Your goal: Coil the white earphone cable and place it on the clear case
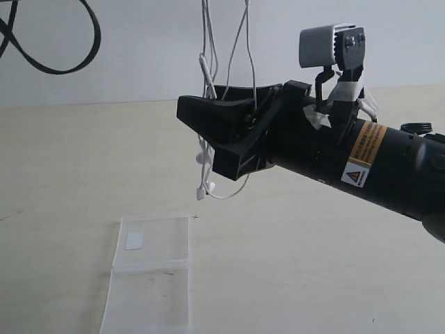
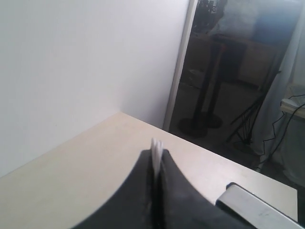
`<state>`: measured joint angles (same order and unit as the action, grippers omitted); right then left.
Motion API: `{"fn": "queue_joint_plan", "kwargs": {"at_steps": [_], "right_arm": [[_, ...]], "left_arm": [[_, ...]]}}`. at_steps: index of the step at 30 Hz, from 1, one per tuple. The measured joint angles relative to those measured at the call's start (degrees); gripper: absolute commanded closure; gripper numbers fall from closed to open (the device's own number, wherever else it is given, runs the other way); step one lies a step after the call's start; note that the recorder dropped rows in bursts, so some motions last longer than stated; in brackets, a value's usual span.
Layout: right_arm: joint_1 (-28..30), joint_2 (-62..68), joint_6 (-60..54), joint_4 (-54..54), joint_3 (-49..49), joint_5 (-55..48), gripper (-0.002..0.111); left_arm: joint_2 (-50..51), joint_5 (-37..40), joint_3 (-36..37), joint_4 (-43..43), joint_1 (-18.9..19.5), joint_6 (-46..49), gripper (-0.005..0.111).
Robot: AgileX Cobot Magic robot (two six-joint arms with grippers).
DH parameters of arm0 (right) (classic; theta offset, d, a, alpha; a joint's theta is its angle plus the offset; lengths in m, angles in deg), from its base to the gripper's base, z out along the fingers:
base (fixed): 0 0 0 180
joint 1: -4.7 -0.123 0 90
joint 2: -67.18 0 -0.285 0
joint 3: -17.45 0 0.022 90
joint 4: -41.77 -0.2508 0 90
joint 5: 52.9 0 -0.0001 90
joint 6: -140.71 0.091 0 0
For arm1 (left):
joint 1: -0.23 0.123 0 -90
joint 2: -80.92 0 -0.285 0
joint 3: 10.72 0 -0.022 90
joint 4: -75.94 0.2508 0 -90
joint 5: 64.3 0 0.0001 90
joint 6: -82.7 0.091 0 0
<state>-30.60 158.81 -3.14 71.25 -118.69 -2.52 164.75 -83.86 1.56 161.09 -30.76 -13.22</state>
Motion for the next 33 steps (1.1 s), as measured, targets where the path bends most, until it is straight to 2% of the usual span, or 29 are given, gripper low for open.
{"fn": "queue_joint_plan", "kwargs": {"at_steps": [15, 17, 22, 24, 28, 33], "right_arm": [[0.0, 0.0, 0.0, -0.7, 0.0, 0.0, 0.061], [0.0, 0.0, 0.0, -0.9, 0.0, 0.0, 0.065], [0.0, 0.0, 0.0, -1.0, 0.0, 0.0, 0.091], [0.0, 0.0, 0.0, -1.0, 0.0, 0.0, 0.095], [0.0, 0.0, 0.0, -1.0, 0.0, 0.0, 0.09], [0.0, 0.0, 0.0, -1.0, 0.0, 0.0, 0.073]], "left_arm": [[0.6, 4.2, 0.0, 0.3, 0.0, 0.0, 0.107], [0.9, 4.2, 0.0, 0.3, 0.0, 0.0, 0.107], [0.9, 4.3, 0.0, 0.3, 0.0, 0.0, 0.107], [0.9, 4.3, 0.0, 0.2, 0.0, 0.0, 0.107], [0.9, 4.3, 0.0, -0.4, 0.0, 0.0, 0.107], [0.9, 4.2, 0.0, -0.8, 0.0, 0.0, 0.107]]}}
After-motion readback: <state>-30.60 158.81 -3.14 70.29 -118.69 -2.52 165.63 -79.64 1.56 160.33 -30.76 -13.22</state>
